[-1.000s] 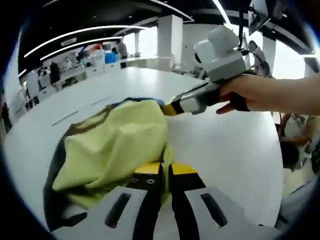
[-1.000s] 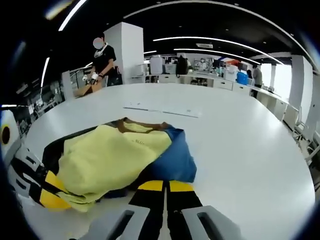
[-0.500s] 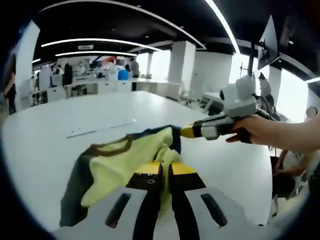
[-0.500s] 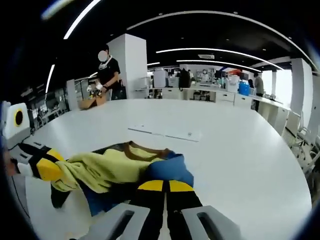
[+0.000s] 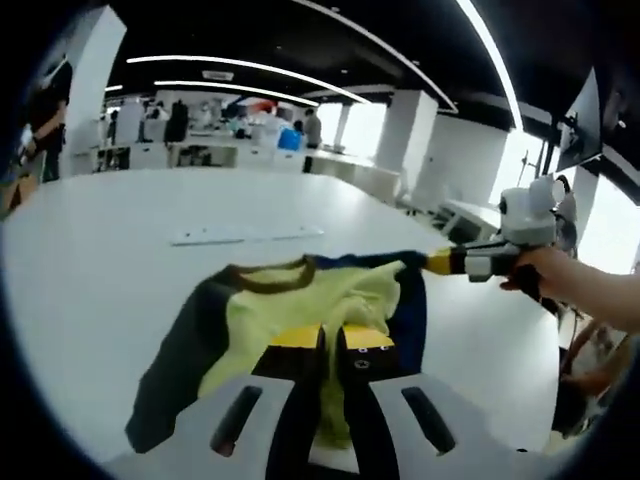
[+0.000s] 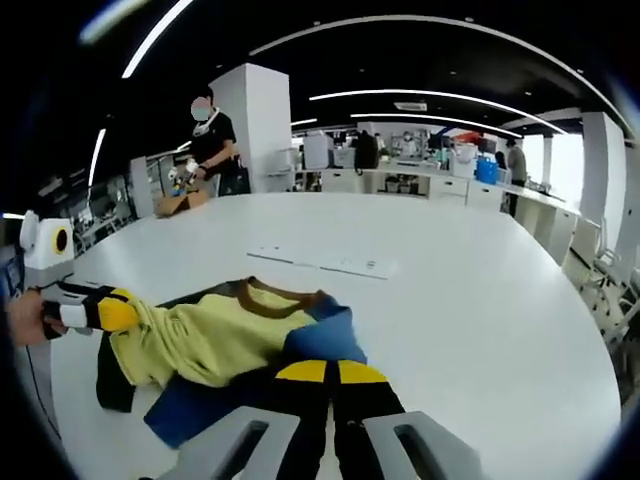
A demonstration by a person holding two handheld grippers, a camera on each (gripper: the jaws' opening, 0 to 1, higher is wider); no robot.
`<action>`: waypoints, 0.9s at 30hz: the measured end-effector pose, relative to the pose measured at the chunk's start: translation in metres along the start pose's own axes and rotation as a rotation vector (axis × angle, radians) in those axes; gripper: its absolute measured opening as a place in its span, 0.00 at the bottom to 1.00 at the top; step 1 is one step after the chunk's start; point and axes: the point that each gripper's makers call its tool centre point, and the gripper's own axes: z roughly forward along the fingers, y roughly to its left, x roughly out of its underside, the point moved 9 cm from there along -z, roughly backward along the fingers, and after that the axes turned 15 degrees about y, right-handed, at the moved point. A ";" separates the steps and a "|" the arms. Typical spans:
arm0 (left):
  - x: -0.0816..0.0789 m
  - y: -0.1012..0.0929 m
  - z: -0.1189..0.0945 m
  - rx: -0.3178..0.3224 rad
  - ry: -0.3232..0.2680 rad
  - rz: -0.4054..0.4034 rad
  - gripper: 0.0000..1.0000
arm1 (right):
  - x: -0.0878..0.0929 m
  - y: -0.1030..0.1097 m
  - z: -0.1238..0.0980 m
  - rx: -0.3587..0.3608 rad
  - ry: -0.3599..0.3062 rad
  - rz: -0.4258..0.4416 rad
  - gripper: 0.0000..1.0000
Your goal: Fold the garment on the visible template until the final outline fits inside the template.
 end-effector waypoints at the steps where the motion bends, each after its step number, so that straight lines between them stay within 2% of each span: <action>1: 0.001 0.003 0.002 -0.001 0.002 -0.007 0.02 | 0.001 -0.002 0.003 0.005 0.009 0.007 0.00; 2: 0.002 0.006 0.003 -0.006 0.011 -0.036 0.02 | 0.003 -0.003 0.006 0.007 0.021 0.018 0.00; 7: 0.008 0.018 0.011 -0.043 0.037 -0.040 0.02 | 0.007 -0.007 0.019 0.014 0.049 0.029 0.00; 10: 0.011 0.022 0.013 -0.040 0.041 -0.060 0.02 | 0.010 -0.007 0.022 0.016 0.061 0.029 0.00; 17: 0.015 0.026 0.017 -0.066 0.064 -0.051 0.03 | 0.013 -0.011 0.031 0.017 0.066 0.032 0.00; 22: 0.013 0.025 0.013 -0.098 0.060 -0.007 0.09 | 0.016 -0.009 0.028 0.023 0.062 0.056 0.00; 25: 0.010 0.022 0.005 -0.097 0.040 0.021 0.15 | 0.020 -0.008 0.024 0.012 0.069 0.079 0.07; 27: 0.008 0.020 0.000 -0.090 0.030 0.050 0.19 | 0.023 -0.004 0.021 -0.007 0.076 0.088 0.20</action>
